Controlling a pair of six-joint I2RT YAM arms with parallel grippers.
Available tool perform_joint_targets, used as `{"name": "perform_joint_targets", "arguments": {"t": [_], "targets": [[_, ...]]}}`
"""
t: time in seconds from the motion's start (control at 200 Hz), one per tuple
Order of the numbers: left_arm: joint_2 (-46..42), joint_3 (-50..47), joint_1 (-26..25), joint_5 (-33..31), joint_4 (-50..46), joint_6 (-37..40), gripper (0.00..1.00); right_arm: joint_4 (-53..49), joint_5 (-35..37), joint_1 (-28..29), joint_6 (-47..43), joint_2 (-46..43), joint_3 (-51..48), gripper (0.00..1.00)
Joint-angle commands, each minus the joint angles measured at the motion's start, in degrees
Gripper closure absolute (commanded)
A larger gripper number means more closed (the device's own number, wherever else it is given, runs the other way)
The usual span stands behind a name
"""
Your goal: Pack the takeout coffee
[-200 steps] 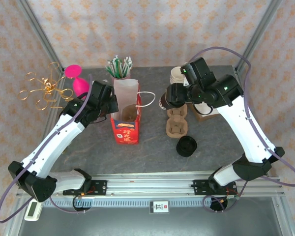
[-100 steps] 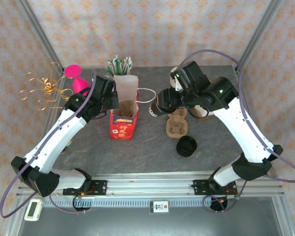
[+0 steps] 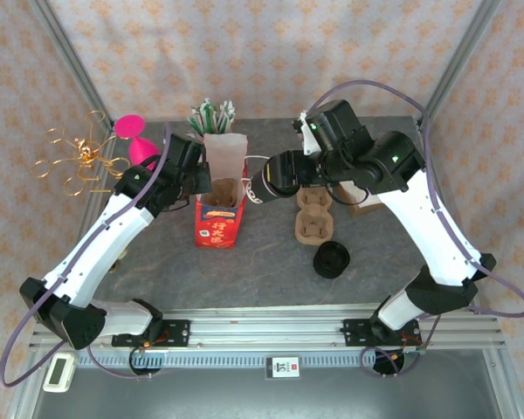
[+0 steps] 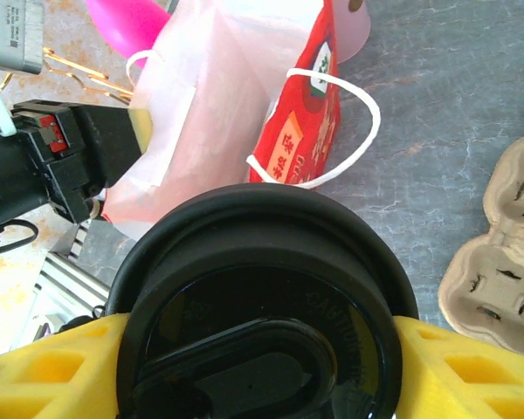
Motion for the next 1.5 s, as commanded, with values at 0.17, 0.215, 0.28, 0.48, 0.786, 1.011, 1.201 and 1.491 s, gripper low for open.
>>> {"name": "perform_joint_targets", "arguments": {"t": [0.17,0.215,0.28,0.48,0.786,1.011,1.201,1.491], "targets": [[-1.7,0.7,0.3,4.5,3.2,-3.1,1.0,-0.3,-2.4,0.3,1.9,3.0,5.2,0.36],[-2.1,0.2,0.1,4.9,4.1,-4.1,1.0,-0.3,-2.4,0.3,2.1,3.5,5.6,0.36],[-2.6,-0.4,-0.2,5.6,5.4,-5.3,1.0,-0.3,-3.0,0.4,2.4,4.3,6.4,0.37],[-3.0,-0.7,-2.9,5.6,7.9,-9.9,1.0,-0.3,-3.2,0.9,3.3,6.6,7.8,0.38],[-3.9,-4.0,-6.9,5.9,14.2,-17.1,1.0,-0.3,-1.6,1.9,4.2,8.0,6.1,0.39],[-5.9,-8.8,-9.4,6.4,20.7,-23.2,1.0,-0.4,1.3,1.9,4.2,6.8,1.1,0.4],[-6.3,-10.1,-11.3,5.4,22.7,-25.0,1.0,-0.4,3.4,1.9,3.7,6.7,-2.0,0.41],[-5.7,-12.1,-13.2,5.0,25.8,-27.8,1.0,-0.4,5.6,3.3,3.8,8.2,-5.0,0.41]]}}
